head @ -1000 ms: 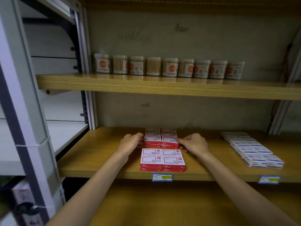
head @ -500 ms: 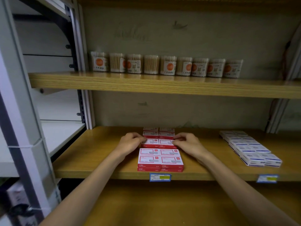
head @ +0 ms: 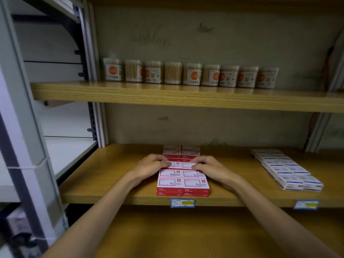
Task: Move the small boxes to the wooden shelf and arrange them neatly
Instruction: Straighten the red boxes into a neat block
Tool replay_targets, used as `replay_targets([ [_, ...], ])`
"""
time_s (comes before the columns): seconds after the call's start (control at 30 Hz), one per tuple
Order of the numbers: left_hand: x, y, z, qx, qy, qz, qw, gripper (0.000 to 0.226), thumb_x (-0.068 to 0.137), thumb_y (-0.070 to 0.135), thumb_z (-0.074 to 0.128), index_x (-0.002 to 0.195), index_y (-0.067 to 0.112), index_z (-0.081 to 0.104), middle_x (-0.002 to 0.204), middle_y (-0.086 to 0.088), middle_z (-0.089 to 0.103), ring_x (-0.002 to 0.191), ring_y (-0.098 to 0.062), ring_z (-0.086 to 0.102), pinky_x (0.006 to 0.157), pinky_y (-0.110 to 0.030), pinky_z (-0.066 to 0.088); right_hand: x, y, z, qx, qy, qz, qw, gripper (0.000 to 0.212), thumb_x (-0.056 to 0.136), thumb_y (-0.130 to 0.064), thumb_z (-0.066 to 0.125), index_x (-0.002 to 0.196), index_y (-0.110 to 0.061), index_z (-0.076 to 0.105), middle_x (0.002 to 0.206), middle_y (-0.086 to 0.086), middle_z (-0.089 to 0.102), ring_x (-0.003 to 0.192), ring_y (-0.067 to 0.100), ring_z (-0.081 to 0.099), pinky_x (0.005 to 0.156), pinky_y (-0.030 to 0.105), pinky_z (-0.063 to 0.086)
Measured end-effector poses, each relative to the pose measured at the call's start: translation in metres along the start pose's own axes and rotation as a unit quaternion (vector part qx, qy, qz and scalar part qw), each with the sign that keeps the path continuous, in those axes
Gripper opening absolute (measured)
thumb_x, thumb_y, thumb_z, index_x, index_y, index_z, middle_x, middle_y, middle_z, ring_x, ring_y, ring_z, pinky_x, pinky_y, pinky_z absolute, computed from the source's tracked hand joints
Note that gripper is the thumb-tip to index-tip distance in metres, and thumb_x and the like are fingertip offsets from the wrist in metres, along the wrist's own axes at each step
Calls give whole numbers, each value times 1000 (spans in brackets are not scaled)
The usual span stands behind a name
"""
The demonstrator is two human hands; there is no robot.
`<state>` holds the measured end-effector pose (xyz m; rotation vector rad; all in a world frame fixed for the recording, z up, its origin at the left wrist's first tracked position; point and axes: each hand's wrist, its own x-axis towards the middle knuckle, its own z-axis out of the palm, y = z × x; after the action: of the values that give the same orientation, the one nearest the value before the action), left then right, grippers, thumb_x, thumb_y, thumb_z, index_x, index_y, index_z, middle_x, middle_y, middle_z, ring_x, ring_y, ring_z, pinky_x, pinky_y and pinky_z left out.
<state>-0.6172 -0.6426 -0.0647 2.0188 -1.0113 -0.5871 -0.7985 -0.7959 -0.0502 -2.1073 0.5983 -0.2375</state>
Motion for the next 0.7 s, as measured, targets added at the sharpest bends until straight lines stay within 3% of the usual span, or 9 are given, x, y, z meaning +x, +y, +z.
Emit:
replay_targets([
  [0.17, -7, 2, -1, -12, -22, 24, 999, 21, 93, 46, 63, 104, 29, 71, 97, 12, 76, 97, -10, 70, 100, -43, 53, -2, -2, 0, -15, -10, -3, 1000, 24, 101, -27, 55, 122, -20, 63, 111, -3, 67, 90, 8, 71, 68, 17, 53],
  [0.23, -14, 6, -5, -13, -51, 33, 998, 38, 88, 57, 64, 113, 29, 67, 105, 11, 72, 101, -9, 68, 102, -41, 50, -4, -6, -2, -31, -34, -9, 999, 27, 97, -40, 60, 121, -29, 59, 112, -8, 64, 94, 7, 69, 73, 17, 53],
  [0.33, -22, 6, -18, 47, -138, 47, 988, 93, 61, 76, 73, 142, 43, 41, 136, 13, 48, 125, -13, 48, 111, -42, 39, -8, -5, -11, -77, -123, -24, 989, 71, 80, -54, 75, 139, -41, 38, 131, -13, 50, 118, 8, 57, 96, 26, 50],
  [0.43, -23, 5, -23, 150, -217, 72, 962, 122, 52, 64, 86, 150, 50, 16, 154, 12, 24, 141, -16, 25, 120, -47, 25, -5, 2, -17, -169, -165, -32, 971, 122, 53, -60, 87, 153, -43, 21, 147, -11, 30, 136, 15, 31, 119, 44, 31],
  [0.53, -21, 8, -17, 215, -194, 86, 953, 120, 56, 50, 89, 150, 44, 14, 145, 12, 27, 136, -14, 25, 118, -45, 26, -1, 2, -14, -236, -158, -37, 958, 133, 45, -60, 89, 155, -42, 15, 147, -11, 28, 136, 14, 28, 119, 46, 28],
  [0.7, -18, 4, -13, 200, -158, 101, 962, 112, 54, 45, 92, 145, 42, 26, 133, 14, 36, 126, -10, 33, 115, -43, 32, 0, 4, -10, -225, -126, -54, 965, 122, 48, -53, 89, 150, -37, 26, 138, -12, 36, 128, 12, 33, 117, 45, 31],
])
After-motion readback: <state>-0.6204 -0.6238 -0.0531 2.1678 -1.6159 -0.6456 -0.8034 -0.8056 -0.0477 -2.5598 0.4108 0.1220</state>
